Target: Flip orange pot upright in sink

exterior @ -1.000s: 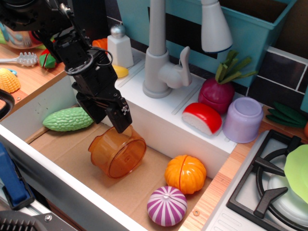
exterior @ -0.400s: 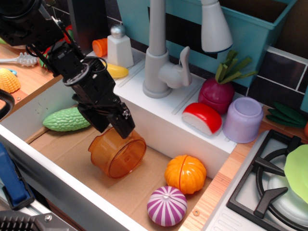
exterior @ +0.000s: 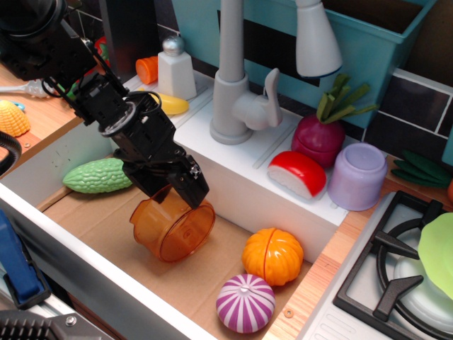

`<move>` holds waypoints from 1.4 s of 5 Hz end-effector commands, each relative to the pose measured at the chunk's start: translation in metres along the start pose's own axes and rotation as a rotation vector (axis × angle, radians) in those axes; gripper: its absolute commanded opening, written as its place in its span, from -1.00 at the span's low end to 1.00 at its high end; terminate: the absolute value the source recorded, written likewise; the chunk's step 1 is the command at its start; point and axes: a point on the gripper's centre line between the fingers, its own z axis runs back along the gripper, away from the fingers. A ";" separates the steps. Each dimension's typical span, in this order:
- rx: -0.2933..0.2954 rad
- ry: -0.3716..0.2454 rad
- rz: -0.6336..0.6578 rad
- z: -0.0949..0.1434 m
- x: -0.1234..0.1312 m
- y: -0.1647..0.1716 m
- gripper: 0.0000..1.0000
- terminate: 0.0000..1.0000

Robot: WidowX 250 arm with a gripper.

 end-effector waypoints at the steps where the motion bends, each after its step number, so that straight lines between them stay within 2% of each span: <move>1: -0.002 -0.033 0.002 -0.004 0.001 -0.007 -1.00 -1.00; 3: -0.007 -0.036 0.000 -0.006 0.003 -0.010 -1.00 -1.00; 4: 0.067 -0.010 -0.031 -0.005 0.006 -0.015 -1.00 -1.00; 6: 0.491 0.190 -0.201 0.000 0.007 -0.030 -1.00 -1.00; 7: 0.553 0.187 -0.210 -0.001 0.003 -0.031 -1.00 -1.00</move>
